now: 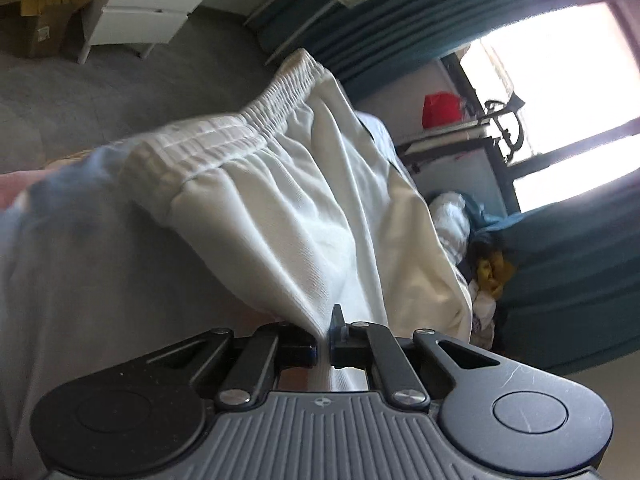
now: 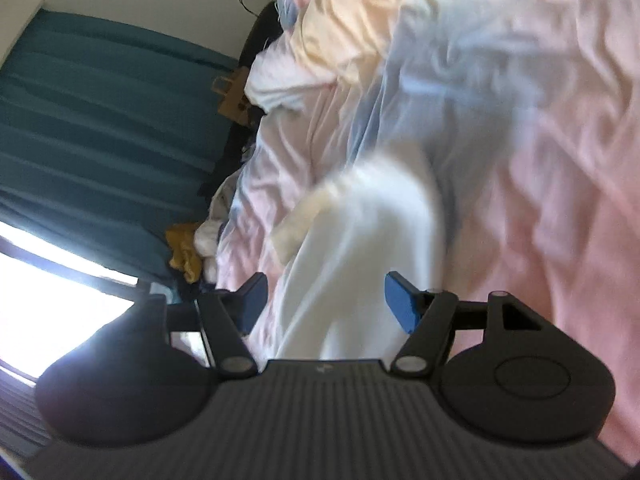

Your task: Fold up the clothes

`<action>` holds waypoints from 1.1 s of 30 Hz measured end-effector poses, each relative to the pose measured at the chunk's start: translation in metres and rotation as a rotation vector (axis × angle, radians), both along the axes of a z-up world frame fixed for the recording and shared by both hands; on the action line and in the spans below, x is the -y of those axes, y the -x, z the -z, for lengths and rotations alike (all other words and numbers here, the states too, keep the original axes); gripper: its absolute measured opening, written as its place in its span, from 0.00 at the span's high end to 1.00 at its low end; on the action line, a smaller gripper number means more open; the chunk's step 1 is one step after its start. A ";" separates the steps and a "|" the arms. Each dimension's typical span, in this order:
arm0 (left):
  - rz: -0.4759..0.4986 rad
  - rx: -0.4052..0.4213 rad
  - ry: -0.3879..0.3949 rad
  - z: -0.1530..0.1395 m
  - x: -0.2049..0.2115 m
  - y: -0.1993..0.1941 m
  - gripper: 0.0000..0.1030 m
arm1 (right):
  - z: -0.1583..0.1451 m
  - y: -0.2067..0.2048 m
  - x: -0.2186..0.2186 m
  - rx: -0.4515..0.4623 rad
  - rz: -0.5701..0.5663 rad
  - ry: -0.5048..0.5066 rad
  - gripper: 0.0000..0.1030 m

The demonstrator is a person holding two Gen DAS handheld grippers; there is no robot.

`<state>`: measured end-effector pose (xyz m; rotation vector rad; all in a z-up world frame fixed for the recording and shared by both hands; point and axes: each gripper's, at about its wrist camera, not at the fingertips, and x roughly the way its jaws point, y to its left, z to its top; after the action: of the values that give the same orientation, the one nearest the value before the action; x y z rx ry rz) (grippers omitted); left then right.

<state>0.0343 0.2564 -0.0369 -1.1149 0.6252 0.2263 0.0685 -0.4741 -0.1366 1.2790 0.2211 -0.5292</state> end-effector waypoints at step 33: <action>0.013 0.063 0.064 0.020 -0.016 0.009 0.94 | -0.103 -0.018 0.068 -0.001 -0.163 0.418 0.94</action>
<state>0.0256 0.2728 -0.0569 -1.1746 0.5872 0.1604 0.0868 -0.5423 -0.0338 0.8461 0.2010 -0.4089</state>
